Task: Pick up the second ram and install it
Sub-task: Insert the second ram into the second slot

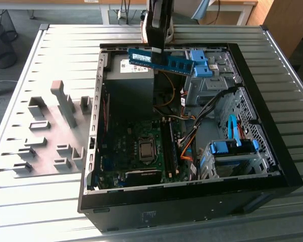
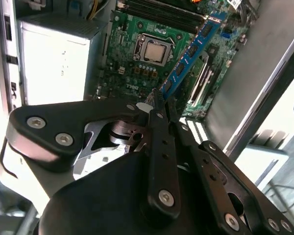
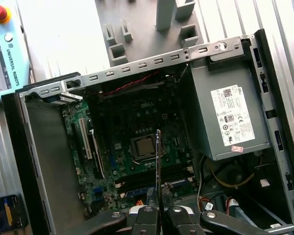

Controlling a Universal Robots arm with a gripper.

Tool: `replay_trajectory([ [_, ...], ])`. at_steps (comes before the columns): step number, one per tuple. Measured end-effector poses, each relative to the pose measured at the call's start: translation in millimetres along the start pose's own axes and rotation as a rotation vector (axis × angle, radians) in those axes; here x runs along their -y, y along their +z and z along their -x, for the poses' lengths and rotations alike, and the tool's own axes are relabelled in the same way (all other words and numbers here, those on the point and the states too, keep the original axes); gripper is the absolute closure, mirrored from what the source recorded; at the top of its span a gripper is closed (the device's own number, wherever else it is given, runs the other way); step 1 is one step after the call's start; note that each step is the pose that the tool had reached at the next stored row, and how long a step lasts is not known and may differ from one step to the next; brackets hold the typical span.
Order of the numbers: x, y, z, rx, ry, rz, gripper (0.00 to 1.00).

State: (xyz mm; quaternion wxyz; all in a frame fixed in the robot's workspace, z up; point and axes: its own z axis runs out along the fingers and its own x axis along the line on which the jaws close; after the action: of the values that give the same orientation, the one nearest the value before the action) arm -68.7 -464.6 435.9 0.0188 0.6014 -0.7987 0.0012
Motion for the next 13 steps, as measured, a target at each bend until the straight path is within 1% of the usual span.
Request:
replay_trajectory([
  [13, 0.1, 4.2, 0.1, 0.0044, 0.237, 0.0073, 0.86],
])
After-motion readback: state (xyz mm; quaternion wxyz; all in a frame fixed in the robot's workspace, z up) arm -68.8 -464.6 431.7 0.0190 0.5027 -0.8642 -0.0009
